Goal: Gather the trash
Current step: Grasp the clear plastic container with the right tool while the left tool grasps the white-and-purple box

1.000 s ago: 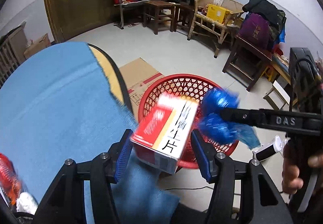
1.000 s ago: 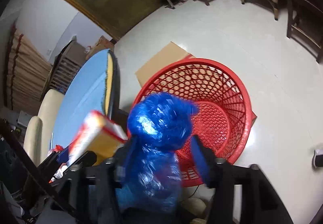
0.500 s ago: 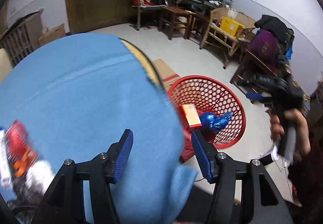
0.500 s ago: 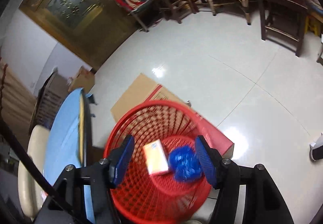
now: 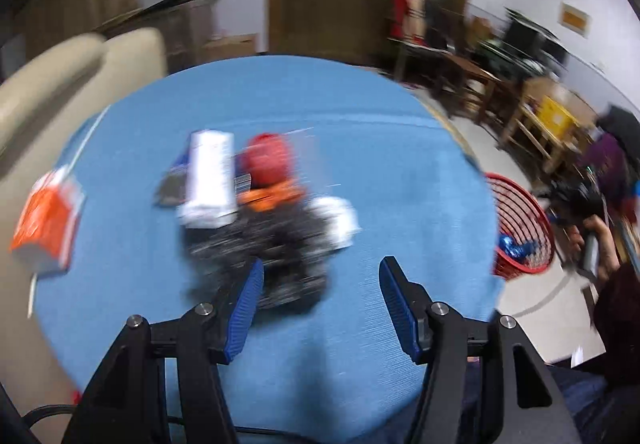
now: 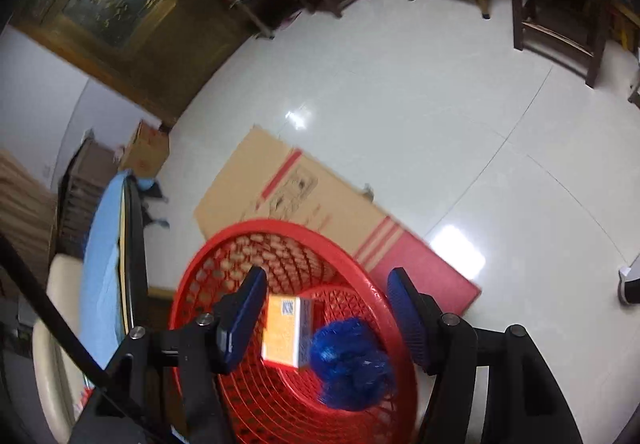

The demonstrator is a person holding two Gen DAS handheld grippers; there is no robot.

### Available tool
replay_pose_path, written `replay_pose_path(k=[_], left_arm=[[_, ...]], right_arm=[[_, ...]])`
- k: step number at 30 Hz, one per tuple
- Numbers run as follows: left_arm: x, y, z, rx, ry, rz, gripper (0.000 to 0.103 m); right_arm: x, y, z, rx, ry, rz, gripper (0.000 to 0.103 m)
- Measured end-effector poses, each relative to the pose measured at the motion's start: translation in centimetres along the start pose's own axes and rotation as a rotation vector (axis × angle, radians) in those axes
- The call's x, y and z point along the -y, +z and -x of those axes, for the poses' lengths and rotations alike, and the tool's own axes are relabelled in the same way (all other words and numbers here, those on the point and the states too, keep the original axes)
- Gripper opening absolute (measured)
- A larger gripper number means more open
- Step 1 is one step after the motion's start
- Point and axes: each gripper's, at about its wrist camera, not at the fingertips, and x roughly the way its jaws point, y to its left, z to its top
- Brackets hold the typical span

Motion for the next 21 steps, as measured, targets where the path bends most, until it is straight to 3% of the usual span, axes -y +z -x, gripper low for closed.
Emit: replay_pose_path(k=[5, 9, 11, 16, 21], left_arm=[[-4.5, -0.6, 0.7, 0.023, 0.042, 0.095, 0.061], [-5.7, -1.1, 0.2, 0.025, 0.009, 0.131, 0.064], [-6.1, -1.2, -0.2, 0.026, -0.014, 0.141, 0.065], [-6.5, -2.2, -0.9, 0.024, -0.081, 0.146, 0.065], [-7.7, -1.8, -0.5, 0.03, -0.118, 0.153, 0.065]], right_arm=[[-0.6, -3.1, 0.8, -0.056, -0.028, 0.036, 0.067], [-1.5, -3.5, 3.7, 0.063, -0.149, 0.094, 0.067], [-3.0, -3.5, 5.4, 0.101, -0.153, 0.14, 0.067], [-10.7, -6.2, 9.1, 0.137, -0.05, 0.347, 0.067], [-20.8, -12.1, 8.6, 0.038, 0.12, 0.562, 0.067]])
